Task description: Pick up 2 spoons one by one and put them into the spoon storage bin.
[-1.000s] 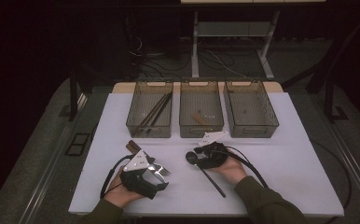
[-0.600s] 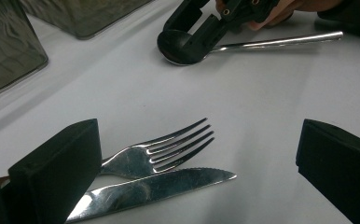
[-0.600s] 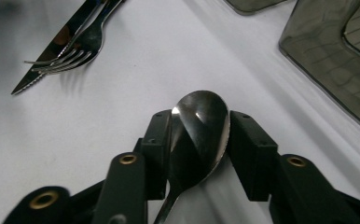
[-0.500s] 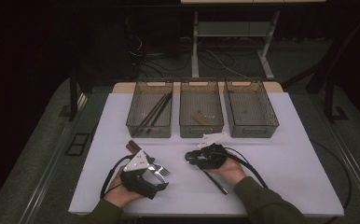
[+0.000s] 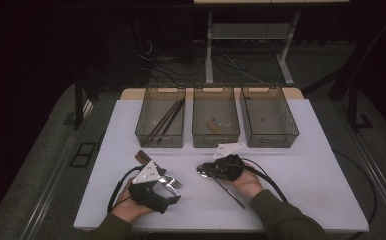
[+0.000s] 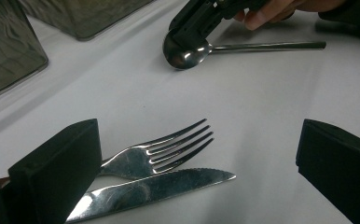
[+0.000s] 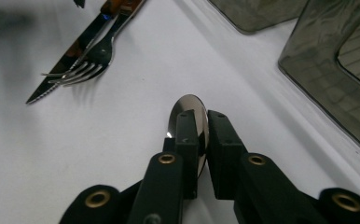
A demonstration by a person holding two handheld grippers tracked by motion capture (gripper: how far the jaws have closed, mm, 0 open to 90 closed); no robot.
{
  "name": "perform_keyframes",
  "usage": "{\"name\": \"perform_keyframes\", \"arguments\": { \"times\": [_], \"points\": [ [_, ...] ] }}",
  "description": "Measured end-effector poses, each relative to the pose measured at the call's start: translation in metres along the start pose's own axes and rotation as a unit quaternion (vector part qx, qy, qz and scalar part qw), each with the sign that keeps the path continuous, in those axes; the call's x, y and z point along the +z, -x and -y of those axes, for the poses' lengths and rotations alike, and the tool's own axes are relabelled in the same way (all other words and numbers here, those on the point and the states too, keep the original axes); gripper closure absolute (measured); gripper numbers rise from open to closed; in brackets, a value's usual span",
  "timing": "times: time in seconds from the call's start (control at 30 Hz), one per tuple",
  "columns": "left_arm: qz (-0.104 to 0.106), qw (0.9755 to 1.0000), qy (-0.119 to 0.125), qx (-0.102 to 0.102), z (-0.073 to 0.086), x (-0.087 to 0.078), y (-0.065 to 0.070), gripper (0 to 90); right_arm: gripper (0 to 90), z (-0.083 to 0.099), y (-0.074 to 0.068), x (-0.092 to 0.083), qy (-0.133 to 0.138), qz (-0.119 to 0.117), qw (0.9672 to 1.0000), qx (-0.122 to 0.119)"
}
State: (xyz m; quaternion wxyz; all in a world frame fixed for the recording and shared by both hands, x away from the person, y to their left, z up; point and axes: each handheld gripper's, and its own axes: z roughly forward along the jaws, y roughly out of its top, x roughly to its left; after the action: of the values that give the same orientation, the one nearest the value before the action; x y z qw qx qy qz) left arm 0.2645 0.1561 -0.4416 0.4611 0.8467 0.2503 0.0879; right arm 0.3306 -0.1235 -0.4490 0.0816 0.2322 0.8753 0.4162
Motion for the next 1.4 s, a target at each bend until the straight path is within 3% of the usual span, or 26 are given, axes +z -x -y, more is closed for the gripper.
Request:
{"name": "perform_keyframes", "arguments": {
  "times": [0.2,0.57,0.7,1.17,1.27,1.4],
  "points": [
    [0.000,1.0000,0.000,0.001,0.000,0.000,0.000,0.0,86.7,-0.001,-0.002,0.000,0.000,-0.012,0.9999,-0.005],
    [0.002,1.0000,-0.001,0.004,0.000,-0.001,0.000,0.0,87.2,-0.003,-0.002,-0.004,-0.012,-0.014,0.9998,-0.007],
    [0.002,1.0000,0.001,0.001,0.000,0.000,0.000,0.0,87.2,-0.005,0.001,-0.010,-0.004,-0.013,0.9999,-0.006],
    [0.005,1.0000,0.005,-0.002,0.000,0.000,0.000,0.0,87.1,-0.013,0.022,-0.037,0.023,0.004,0.9996,0.014],
    [0.012,0.9996,0.014,-0.019,0.000,-0.001,-0.002,0.0,87.1,-0.016,0.027,-0.042,0.028,0.006,0.9994,0.017],
    [0.013,0.9995,0.017,-0.023,0.001,-0.002,-0.002,0.0,87.1,-0.020,0.032,-0.047,0.037,0.010,0.9990,0.021]
  ]
}}
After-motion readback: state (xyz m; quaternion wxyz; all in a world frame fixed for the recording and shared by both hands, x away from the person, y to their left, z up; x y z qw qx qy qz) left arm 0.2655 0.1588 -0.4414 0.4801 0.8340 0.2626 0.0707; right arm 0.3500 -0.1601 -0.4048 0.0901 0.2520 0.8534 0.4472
